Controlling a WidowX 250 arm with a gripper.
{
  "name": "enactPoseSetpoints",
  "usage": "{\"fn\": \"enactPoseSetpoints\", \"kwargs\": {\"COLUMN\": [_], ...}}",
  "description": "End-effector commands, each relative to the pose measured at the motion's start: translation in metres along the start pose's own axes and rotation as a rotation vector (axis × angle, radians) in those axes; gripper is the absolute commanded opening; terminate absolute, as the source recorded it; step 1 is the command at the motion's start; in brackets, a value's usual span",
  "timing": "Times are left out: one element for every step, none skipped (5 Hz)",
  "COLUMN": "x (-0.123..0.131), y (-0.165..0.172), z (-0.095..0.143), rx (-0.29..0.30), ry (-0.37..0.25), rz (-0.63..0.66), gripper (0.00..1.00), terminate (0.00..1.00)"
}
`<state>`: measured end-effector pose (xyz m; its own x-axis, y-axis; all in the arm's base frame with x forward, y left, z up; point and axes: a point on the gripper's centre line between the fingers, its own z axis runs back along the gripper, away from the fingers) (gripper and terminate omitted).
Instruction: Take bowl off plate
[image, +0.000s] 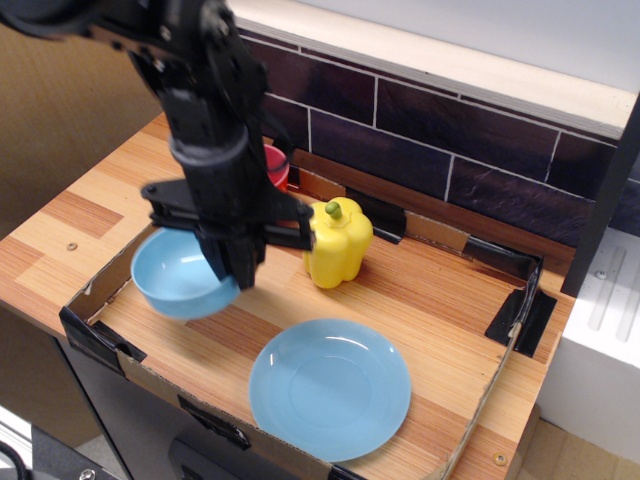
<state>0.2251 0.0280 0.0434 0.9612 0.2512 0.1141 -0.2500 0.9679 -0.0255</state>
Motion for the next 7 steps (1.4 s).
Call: {"fn": "enactPoseSetpoints", "kwargs": {"x": [0.015,0.016,0.018,0.018,0.016,0.011,0.011], "y": [0.011,0.007,0.007,0.003,-0.003,-0.008,-0.008], "z": [-0.012,-0.014,-0.004,0.012,0.033,0.05,0.05], "rx": [0.009,0.023,-0.006,-0.027,-0.034,-0.061,-0.061], "ry": [-0.033,-0.029,-0.029,-0.06,-0.062,-0.058,-0.058], "rz": [-0.016,-0.006,0.024,0.033,0.056,0.059,0.059], "gripper": [0.0,1.0,1.0,1.0,1.0,1.0,1.0], "terminate": [0.0,0.0,0.0,0.0,0.0,0.0,0.0]}}
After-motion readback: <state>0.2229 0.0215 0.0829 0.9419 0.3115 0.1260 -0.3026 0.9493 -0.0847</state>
